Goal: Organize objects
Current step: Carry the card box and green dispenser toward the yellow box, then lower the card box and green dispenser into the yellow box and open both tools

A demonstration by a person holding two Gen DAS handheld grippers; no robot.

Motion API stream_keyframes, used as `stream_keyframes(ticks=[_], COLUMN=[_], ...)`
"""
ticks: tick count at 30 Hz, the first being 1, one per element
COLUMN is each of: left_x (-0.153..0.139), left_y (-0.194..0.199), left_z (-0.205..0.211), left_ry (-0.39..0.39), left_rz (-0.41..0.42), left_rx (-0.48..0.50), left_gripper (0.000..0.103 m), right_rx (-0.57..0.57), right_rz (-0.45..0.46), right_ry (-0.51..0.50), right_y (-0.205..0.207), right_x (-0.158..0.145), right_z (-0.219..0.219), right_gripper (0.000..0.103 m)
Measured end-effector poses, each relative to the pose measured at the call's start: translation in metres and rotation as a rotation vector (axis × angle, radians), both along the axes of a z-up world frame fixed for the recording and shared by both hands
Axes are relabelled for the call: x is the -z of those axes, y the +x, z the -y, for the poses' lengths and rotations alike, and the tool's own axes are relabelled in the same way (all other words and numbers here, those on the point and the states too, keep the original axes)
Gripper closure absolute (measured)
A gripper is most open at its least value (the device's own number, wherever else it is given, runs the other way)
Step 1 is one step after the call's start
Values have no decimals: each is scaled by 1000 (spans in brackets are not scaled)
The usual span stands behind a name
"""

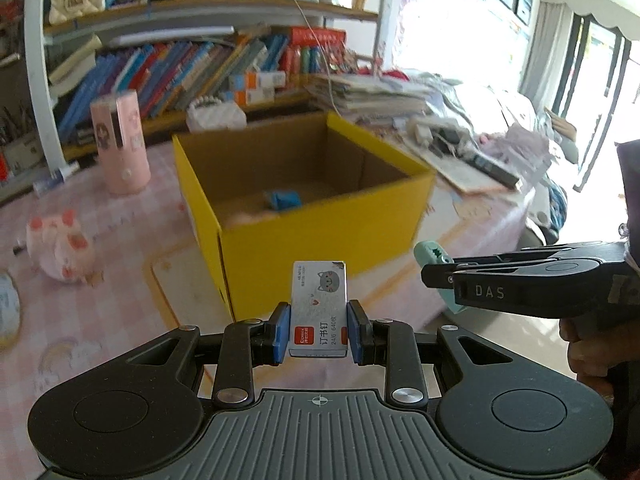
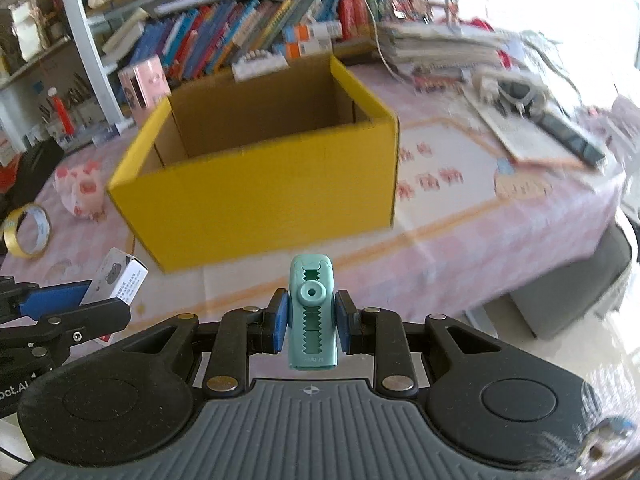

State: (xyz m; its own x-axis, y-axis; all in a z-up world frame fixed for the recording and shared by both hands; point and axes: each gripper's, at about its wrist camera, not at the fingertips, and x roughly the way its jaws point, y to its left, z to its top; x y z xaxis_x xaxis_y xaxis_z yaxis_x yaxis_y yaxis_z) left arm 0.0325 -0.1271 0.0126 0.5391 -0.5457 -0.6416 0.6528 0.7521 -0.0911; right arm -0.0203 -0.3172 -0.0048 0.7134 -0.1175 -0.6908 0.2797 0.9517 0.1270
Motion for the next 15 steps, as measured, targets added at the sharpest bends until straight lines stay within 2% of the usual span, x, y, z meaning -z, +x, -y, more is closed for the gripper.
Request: stream_keyframes(ticks=[8,15], left_x=[-18,-8], left_y=[41,68], left_z=[17,37], left_ry=[-35,-10], left_rz=[66,53], left_rx=[-78,-126], left_gripper=[75,75], right_rx=[-78,-162], right_rz=[114,132], right_ry=[-49,-65], right_y=[51,96], right_x=[-31,-34], right_z=[20,33], right_gripper=[80,80])
